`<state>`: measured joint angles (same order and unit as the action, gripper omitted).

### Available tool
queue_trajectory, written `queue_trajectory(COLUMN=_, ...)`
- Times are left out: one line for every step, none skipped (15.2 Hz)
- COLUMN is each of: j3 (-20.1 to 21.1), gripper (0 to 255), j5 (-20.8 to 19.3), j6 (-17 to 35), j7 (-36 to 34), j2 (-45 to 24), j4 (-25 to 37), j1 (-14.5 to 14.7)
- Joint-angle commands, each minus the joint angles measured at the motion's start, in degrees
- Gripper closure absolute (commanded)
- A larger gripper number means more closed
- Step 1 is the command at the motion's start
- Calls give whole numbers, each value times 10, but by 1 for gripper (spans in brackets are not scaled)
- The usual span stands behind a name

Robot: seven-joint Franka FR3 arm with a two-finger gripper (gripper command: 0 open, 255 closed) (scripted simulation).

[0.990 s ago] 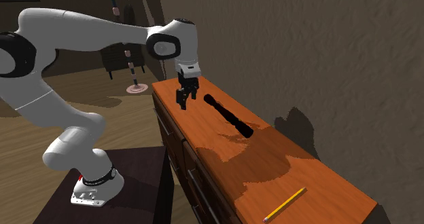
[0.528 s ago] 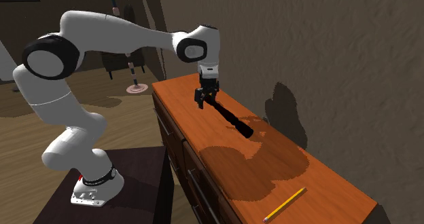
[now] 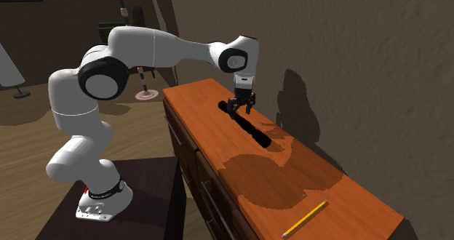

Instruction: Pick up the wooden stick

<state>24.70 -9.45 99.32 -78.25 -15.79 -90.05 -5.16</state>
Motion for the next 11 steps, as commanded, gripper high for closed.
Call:
queue_trajectory(j3=-2, gripper=0, j5=-5, j6=10, j7=-10, j2=-11, j4=-1, j1=2)
queue_trajectory(j3=-2, gripper=0, j5=-6, j6=17, j7=-11, j2=-11, j4=-7, j1=2)
queue_trajectory(j3=-3, gripper=0, j5=-7, j6=24, j7=-11, j2=-12, j4=-14, j1=2)
queue_trajectory(j3=-3, gripper=0, j5=-7, j6=32, j7=-12, j2=-13, j4=-20, j1=2)
queue_trajectory(j3=-3, gripper=0, j5=-8, j6=39, j7=-13, j2=-15, j4=-26, j1=1)
queue_trajectory(j3=-4, gripper=0, j5=-9, j6=50, j7=-14, j2=-17, j4=-36, j1=1)
queue_trajectory(j3=-4, gripper=0, j5=-9, j6=50, j7=-14, j2=-17, j4=-36, j1=1)
queue_trajectory(j3=-4, gripper=0, j5=-9, j6=50, j7=-14, j2=-17, j4=-36, j1=1)
queue_trajectory(j3=-4, gripper=255, j5=-9, j6=50, j7=-15, j2=-16, j4=-37, j1=1)
queue_trajectory(j3=-4, gripper=255, j5=-9, j6=51, j7=-14, j2=-16, j4=-38, j1=1)
queue_trajectory(j3=-4, gripper=255, j5=-9, j6=51, j7=-14, j2=-16, j4=-38, j1=1)
